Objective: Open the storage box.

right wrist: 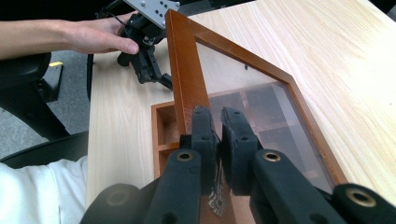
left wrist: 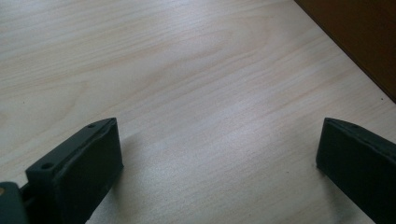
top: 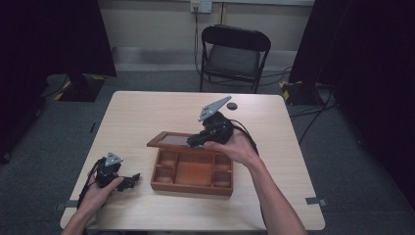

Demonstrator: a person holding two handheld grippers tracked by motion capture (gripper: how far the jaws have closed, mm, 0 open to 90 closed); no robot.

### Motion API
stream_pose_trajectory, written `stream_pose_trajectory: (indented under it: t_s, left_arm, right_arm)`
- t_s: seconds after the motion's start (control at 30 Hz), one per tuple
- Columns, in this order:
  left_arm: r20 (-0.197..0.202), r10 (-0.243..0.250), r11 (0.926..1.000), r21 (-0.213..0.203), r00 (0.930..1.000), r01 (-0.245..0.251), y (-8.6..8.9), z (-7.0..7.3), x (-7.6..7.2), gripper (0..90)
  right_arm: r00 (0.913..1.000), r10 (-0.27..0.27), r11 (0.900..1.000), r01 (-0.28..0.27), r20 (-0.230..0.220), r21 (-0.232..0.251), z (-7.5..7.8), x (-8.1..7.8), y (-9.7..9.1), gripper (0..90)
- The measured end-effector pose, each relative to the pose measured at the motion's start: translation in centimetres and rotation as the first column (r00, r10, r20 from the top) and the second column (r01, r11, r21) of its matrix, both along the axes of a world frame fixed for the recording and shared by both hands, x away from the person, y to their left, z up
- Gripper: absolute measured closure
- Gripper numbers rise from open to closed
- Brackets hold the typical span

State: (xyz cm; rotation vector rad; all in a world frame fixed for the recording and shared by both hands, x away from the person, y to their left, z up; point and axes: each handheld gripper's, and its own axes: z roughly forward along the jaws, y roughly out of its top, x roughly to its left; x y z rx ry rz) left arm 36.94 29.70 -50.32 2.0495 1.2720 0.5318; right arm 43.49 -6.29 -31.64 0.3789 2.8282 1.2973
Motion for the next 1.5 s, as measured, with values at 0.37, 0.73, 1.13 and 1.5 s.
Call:
stream_pose_trajectory:
  t_s: [0.37,0.73,1.13,1.5]
  left_arm:
    - [0.0,0.0,1.0,0.0,1.0,0.0,0.0,0.0,0.0,0.0]
    - [0.0,0.0,1.0,0.0,1.0,0.0,0.0,0.0,0.0,0.0]
    - [0.0,0.0,1.0,0.0,1.0,0.0,0.0,0.0,0.0,0.0]
    - [0.0,0.0,1.0,0.0,1.0,0.0,0.0,0.0,0.0,0.0]
  right_arm:
    - [1.0,-0.002,1.0,0.002,0.0,-0.002,0.7,0.7,0.0,84.5]
    - [0.9999,-0.006,1.0,0.006,-0.008,-0.006,1.3,1.3,-0.1,84.5]
    - [0.9999,-0.009,1.0,0.009,-0.006,-0.002,1.6,1.7,-0.1,84.6]
    - [1.0,-0.008,1.0,0.008,-0.004,-0.004,1.6,1.8,-0.1,84.6]
